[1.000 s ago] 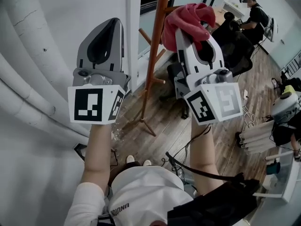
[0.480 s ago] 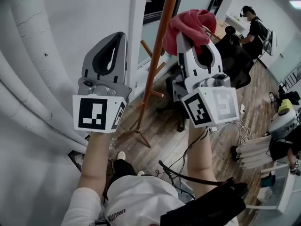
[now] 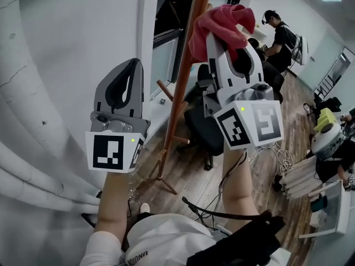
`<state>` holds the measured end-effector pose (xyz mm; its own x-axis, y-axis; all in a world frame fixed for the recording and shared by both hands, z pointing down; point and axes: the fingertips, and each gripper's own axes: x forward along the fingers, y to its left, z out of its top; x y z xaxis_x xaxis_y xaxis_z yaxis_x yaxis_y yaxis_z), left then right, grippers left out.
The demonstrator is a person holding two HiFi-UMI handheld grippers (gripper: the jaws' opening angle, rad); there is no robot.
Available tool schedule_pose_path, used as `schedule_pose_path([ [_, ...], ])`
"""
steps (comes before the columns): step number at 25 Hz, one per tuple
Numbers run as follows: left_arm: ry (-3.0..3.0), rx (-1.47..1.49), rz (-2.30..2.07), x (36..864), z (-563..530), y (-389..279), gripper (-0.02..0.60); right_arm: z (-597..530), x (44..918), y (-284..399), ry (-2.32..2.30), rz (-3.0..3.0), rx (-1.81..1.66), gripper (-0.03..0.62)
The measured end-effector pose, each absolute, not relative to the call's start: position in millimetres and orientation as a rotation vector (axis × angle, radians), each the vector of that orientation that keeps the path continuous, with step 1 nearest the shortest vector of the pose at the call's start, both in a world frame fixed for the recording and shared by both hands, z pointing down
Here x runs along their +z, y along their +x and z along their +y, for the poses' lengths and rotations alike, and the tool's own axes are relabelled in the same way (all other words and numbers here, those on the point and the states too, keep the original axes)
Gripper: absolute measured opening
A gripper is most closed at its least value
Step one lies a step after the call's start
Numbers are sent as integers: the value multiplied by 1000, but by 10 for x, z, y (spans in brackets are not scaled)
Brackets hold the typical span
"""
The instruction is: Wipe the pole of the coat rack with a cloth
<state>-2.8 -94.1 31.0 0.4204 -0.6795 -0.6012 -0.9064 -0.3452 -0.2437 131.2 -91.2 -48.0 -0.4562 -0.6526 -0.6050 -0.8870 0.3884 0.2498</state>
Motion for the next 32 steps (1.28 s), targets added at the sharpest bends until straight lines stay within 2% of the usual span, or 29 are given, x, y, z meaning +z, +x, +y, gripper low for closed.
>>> schedule_pose_path([
  [12,-2215,541,1247,382,-1513,-197,13,-1478,-836,1154,-1390,2151,819,91],
  [32,-2323,593,1249,632,-1708,-345,12,-1664,-482,1063,-1448,2183,723,92],
])
